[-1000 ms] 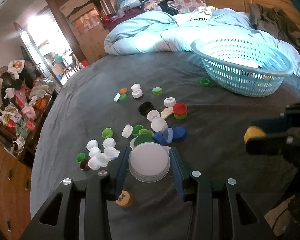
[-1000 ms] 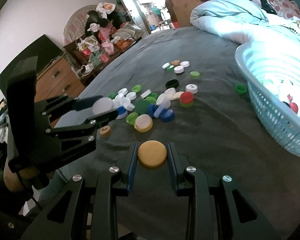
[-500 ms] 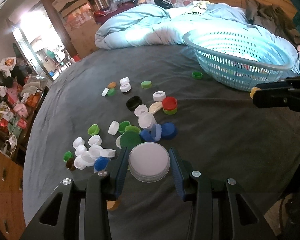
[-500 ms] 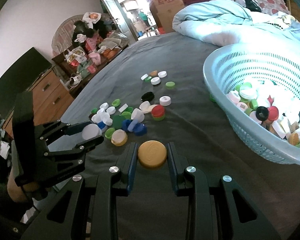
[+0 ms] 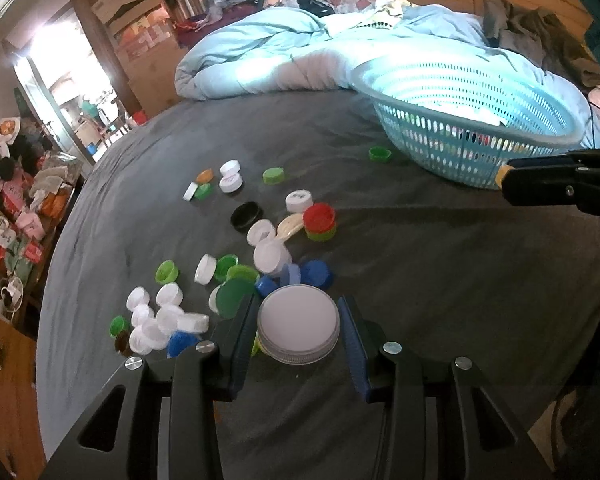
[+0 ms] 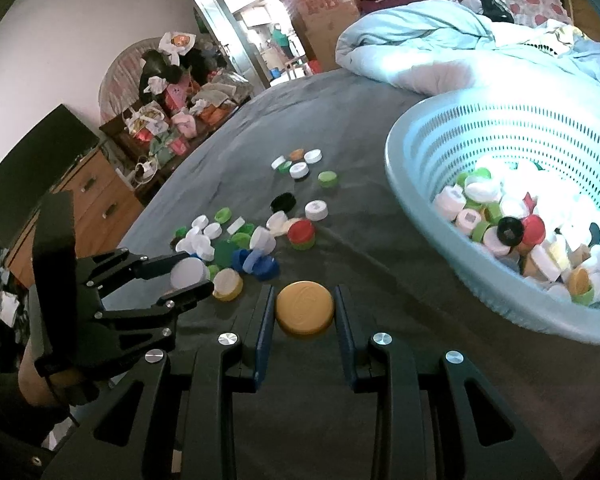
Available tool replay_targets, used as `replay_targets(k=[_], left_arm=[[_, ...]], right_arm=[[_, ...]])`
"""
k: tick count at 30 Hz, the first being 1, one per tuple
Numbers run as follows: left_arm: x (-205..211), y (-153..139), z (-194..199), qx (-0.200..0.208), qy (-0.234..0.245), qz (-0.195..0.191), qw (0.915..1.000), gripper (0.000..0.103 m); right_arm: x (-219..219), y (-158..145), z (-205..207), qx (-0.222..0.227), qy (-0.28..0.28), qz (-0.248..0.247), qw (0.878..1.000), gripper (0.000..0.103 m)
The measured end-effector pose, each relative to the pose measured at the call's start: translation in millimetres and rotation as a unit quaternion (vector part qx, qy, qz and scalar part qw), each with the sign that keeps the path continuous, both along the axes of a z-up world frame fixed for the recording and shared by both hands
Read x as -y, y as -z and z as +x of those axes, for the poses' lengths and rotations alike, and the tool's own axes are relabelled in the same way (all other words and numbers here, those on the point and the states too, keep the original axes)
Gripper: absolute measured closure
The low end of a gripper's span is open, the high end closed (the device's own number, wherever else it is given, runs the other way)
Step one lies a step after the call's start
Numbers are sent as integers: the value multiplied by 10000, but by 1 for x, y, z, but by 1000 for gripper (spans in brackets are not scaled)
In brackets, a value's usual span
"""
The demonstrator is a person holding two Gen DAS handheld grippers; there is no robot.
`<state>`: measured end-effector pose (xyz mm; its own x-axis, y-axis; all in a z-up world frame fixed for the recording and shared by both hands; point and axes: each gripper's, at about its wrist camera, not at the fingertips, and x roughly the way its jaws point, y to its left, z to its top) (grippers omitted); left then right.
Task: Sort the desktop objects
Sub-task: 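Carry the white cap stack and yellow cap over the blue basket and release them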
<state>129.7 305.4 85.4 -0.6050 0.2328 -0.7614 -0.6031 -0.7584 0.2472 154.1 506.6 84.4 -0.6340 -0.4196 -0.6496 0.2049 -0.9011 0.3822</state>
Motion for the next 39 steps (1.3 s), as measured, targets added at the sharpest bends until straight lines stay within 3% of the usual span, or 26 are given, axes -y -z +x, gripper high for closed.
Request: replay_targets(k=[11,21,29,39], left_arm=[[-22,-10,-16,61,111,238,9996,59],[-55,-40,-54,330,196,850,9956,59],[-147,-65,-71,694,978,1299,9842,58],[-242,-54,-78,1137,1483,1155,9756,58]], right_arm=[[-32,-19,-9,-217,260,44,9994,77],[-73,-33,-18,-377,583,106,9975,77],[-122,-57,-32,-681,970,178,9928,77],[-167,-76,-41,-734,1357,317,9875,77]])
